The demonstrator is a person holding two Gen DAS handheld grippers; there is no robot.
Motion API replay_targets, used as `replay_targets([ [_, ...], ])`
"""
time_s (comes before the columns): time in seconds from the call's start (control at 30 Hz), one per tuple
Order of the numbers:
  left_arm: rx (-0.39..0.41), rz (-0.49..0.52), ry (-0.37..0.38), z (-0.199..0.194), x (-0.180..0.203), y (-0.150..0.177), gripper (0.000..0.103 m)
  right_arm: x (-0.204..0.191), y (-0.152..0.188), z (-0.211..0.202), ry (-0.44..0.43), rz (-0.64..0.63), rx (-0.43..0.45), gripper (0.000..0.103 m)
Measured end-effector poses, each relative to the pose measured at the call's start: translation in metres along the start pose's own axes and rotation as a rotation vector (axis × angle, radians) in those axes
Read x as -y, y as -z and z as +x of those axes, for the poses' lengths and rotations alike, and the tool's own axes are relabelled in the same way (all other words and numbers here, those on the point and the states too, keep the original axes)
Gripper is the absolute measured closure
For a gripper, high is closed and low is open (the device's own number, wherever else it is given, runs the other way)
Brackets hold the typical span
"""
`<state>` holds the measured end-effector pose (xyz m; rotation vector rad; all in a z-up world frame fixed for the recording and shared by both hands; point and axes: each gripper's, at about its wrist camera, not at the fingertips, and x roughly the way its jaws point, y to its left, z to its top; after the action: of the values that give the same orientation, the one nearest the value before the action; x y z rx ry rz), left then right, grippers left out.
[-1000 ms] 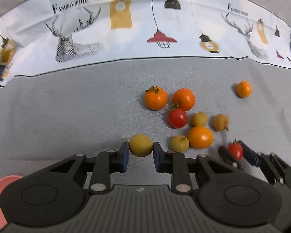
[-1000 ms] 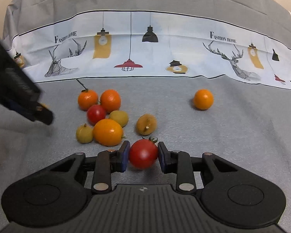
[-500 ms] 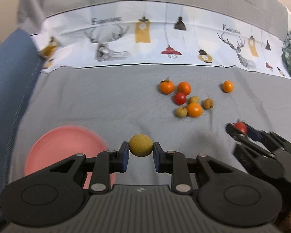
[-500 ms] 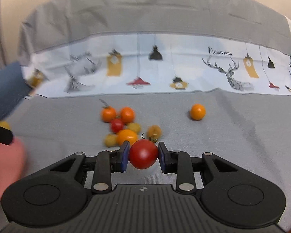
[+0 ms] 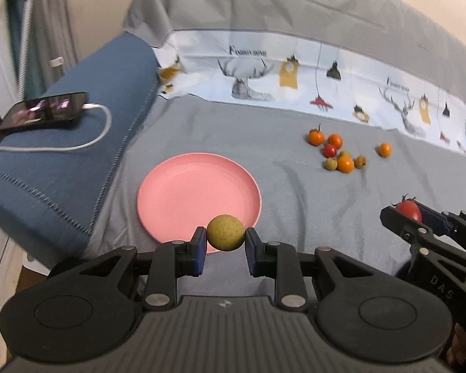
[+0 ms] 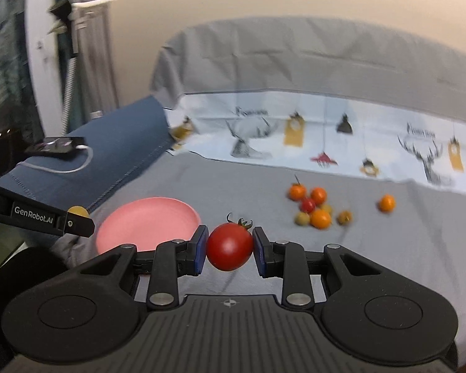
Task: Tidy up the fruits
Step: 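Carry the yellow fruit and red tomato over the pink plate with both tools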
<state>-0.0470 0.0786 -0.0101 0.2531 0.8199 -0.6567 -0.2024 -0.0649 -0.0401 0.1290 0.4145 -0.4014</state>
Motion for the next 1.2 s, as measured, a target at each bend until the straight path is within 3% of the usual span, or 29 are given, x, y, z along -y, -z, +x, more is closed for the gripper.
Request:
replay_targets([
  [0.27, 0.065, -0.047, 0.022, -0.030, -0.012, 0.010, 0.074, -0.025, -0.005, -0.029, 0.011, -0.069, 0.028, 0.071],
  [0.53, 0.095, -0.051, 0.034, -0.040, -0.016, 0.017, 0.074, -0.031, -0.006, -0.031, 0.021, -0.091, 0.023, 0.071],
  [1.2, 0.051, -0.079, 0.050, -0.020, -0.025, 0.014, 0.074, -0.025, -0.001, -0.010, 0.017, -0.090, -0.046, 0.071],
])
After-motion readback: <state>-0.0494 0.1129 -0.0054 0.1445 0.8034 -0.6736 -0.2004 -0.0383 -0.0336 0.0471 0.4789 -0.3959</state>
